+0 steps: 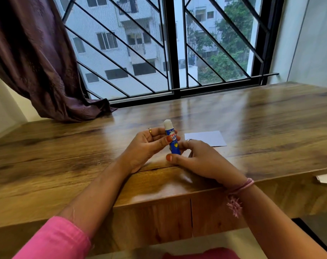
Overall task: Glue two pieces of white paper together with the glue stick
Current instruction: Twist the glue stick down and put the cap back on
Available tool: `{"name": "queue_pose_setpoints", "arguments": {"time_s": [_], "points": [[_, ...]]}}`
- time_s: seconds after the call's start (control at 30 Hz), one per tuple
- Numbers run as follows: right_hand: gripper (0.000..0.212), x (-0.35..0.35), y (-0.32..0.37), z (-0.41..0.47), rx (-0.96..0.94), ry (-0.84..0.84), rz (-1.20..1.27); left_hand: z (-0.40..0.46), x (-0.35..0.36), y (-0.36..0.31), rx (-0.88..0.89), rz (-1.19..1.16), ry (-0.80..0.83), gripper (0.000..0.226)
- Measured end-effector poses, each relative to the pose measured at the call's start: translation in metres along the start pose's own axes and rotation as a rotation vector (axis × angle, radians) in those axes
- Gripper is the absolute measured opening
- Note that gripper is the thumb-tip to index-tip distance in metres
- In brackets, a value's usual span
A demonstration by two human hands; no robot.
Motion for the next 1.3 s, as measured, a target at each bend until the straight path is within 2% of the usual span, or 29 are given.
{"name": "queue_pose_setpoints", "arguments": {"time_s": [0.17, 0.33, 0.4, 0.57, 0.67, 0.8, 0.97, 1.07, 1.17, 1.3], "points": [[0.017, -0.008, -0.008, -0.003, 0.027, -0.081, 0.142, 0.0, 0.003, 0.0, -0.006, 0.042, 0.006, 0.031], [0.035, -0.011, -0.005, -0.005, 0.122, -0.186, -0.054, 0.001, 0.002, 0.0, -0.023, 0.103, -0.019, 0.034], [0.034, -0.01, -0.003, -0.005, 0.093, -0.152, -0.019, 0.0, 0.002, 0.001, -0.03, 0.107, -0.009, 0.035], [0.013, -0.005, -0.009, -0.003, 0.066, -0.001, 0.111, 0.0, 0.002, 0.002, -0.048, 0.119, -0.001, 0.036], [0.02, -0.011, -0.016, -0.004, 0.116, -0.051, 0.122, 0.001, 0.005, 0.002, -0.047, 0.128, 0.007, 0.034], [0.032, -0.016, -0.01, -0.005, 0.105, -0.148, -0.008, 0.001, 0.006, 0.0, -0.035, 0.13, 0.015, 0.03], [0.021, -0.006, -0.006, -0.001, 0.04, -0.011, 0.01, 0.001, 0.003, 0.002, -0.038, 0.134, 0.008, 0.032], [0.021, -0.01, -0.012, -0.001, 0.083, -0.04, 0.051, 0.003, 0.005, 0.004, -0.051, 0.163, 0.032, 0.033], [0.027, -0.013, -0.01, -0.001, 0.121, -0.092, -0.06, 0.003, 0.007, 0.005, -0.05, 0.175, 0.039, 0.032], [0.035, -0.014, -0.004, -0.004, 0.092, -0.143, -0.069, 0.003, 0.005, 0.003, -0.019, 0.143, 0.034, 0.027]]}}
Point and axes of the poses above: each hand's wrist, its own z-axis towards the middle knuckle, its own x-axis out of the palm, y = z × x, the point moved 10 cm from there along z, towards the middle knuckle, and after that the axes turned 15 degrees about y, right-handed, at the moved point
